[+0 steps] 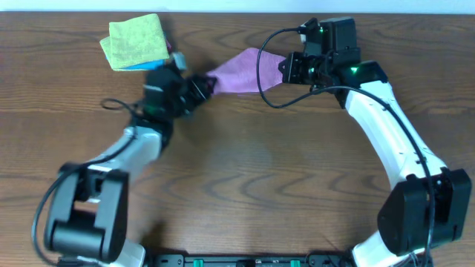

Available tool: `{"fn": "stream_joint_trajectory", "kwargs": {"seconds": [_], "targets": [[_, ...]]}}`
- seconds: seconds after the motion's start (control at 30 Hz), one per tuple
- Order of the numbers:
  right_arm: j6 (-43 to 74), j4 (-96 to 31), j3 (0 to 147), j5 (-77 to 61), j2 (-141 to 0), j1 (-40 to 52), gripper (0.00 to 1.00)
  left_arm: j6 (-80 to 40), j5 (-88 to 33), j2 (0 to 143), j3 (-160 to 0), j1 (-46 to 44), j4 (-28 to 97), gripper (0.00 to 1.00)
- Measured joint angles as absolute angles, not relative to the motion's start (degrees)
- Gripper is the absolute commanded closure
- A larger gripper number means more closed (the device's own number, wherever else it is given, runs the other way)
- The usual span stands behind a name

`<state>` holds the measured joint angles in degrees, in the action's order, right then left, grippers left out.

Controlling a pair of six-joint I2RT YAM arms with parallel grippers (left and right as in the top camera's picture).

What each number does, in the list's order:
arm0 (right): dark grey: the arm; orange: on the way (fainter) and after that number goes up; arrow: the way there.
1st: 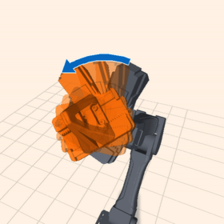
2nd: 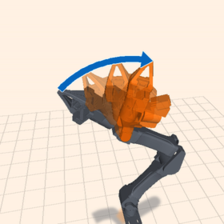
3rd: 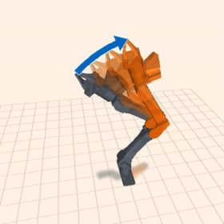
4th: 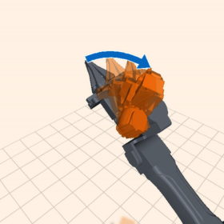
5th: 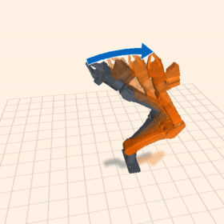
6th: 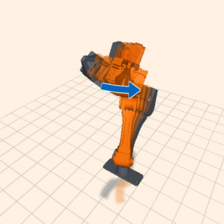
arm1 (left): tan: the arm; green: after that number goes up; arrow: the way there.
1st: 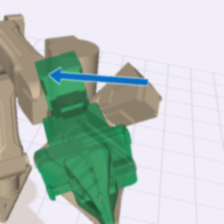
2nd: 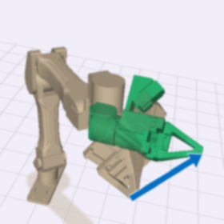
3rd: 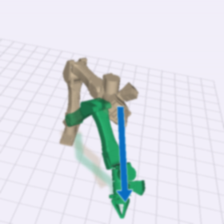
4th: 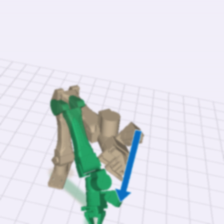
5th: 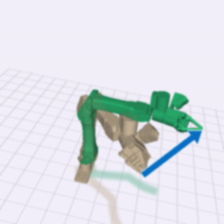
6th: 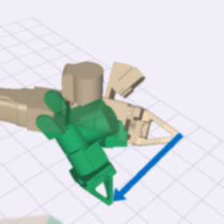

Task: Fold the cloth
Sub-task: 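Lift the cloth with both grippers and stretch it between them, then hold the cloth taut between both grippers above the table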

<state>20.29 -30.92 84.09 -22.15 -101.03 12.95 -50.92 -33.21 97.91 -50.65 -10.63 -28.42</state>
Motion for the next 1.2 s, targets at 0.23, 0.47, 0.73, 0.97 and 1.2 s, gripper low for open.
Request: {"fn": "stream_joint_trajectory", "kwargs": {"seconds": [0.23, 0.47, 0.73, 0.97, 1.2], "targets": [[18.04, -36.45, 84.09, -21.04, -95.35, 12.73, 0.99, -47.88, -40.6, 92.95, -59.7, -7.07, -19.27, 0.94], [15.84, -47.05, 84.27, -19.88, -88.38, 12.73, 0.99, -42.81, -47.18, 88.95, -61.23, -5.56, -8.45, 0.95], [14.46, -58.13, 84.27, -15.77, -82.83, 12.73, 0.99, -35.64, -50.65, 80.79, -61.52, -4.64, 7.9, 0.94], [14.13, -61.84, 84.27, -14.87, -78.65, 12.8, 0.99, -33.8, -52.99, 74.39, -61.54, -4.91, 13.96, 0.94], [13.91, -54.26, 84.29, -15.35, -77.03, 13.04, 0.99, -35.86, -53.21, 70.61, -61.54, -5.19, 10.28, 0.94]]}}
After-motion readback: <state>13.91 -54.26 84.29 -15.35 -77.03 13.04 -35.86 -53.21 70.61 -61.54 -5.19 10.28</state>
